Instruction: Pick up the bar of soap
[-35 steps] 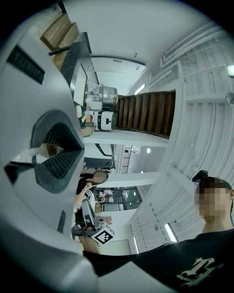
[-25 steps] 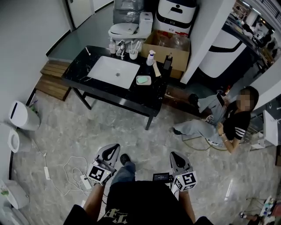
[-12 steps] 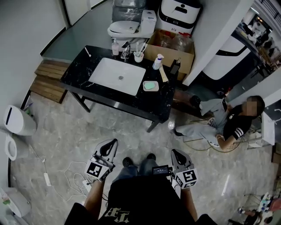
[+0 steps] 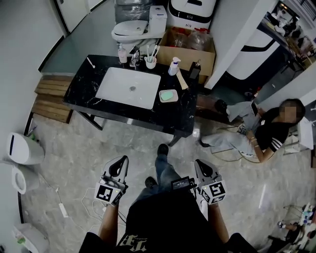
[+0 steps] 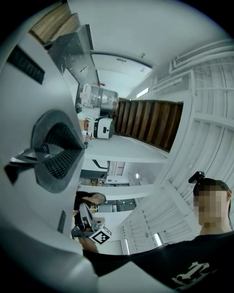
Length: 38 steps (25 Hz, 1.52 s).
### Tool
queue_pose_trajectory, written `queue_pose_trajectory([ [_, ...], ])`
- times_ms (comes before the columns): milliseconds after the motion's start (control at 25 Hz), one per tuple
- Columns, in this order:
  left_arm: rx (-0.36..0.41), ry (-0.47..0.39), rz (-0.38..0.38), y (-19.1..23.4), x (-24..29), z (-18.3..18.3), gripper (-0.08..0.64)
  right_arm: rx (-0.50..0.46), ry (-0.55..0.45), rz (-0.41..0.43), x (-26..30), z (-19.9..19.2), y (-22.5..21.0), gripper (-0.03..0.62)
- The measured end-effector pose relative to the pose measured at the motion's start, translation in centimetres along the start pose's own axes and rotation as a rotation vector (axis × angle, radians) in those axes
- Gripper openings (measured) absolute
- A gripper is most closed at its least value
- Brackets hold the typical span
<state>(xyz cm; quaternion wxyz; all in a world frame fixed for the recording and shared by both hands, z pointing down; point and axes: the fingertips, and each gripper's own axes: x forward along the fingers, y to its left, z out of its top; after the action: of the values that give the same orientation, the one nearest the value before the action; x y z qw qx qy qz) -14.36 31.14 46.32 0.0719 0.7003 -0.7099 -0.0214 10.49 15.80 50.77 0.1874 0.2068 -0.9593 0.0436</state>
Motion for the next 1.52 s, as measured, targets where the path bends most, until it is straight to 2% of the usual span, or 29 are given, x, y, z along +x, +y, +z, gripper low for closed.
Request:
queue_pose_trajectory([
  [200,-0.006,0.030,0.042,3.0,1.3,-0.5,0.009,0.005,-0.015,0.041,4.8,1.0,-0.6,0.009],
  [360,0.003,0.049,0.035,5.2,4.5,-0.2,0.009,-0.005,-0.013,0.055,7.9,2.2,-2.1,0.009],
  [560,0.016,0.054,0.013,6.9,9.4,0.9,0.009,0.016,0.037,0.021,11.1,1.6,-6.1,0.009],
  [920,0.025,0.111,0.014,9.8,18.4,1.1,0.009,-0.038,0.035,0.049,18.7,5.5,-13.5,0.009],
  [1040,0.024,0.135,-0.010,10.0,21.8,-0.1,0.009,-0.022,0.036,0.048,20.3,5.8,-15.4,0.009],
  [1320,0.055,0.168,-0.127,8.6,29.9,-2.9,0.009,0.043,0.031,0.038,22.9,6.0,-18.3,0.009],
  [1520,0.051,0.188,-0.165,7.9,33.8,-4.3,0.009,0.072,0.026,0.039,23.7,5.8,-19.9,0.009],
])
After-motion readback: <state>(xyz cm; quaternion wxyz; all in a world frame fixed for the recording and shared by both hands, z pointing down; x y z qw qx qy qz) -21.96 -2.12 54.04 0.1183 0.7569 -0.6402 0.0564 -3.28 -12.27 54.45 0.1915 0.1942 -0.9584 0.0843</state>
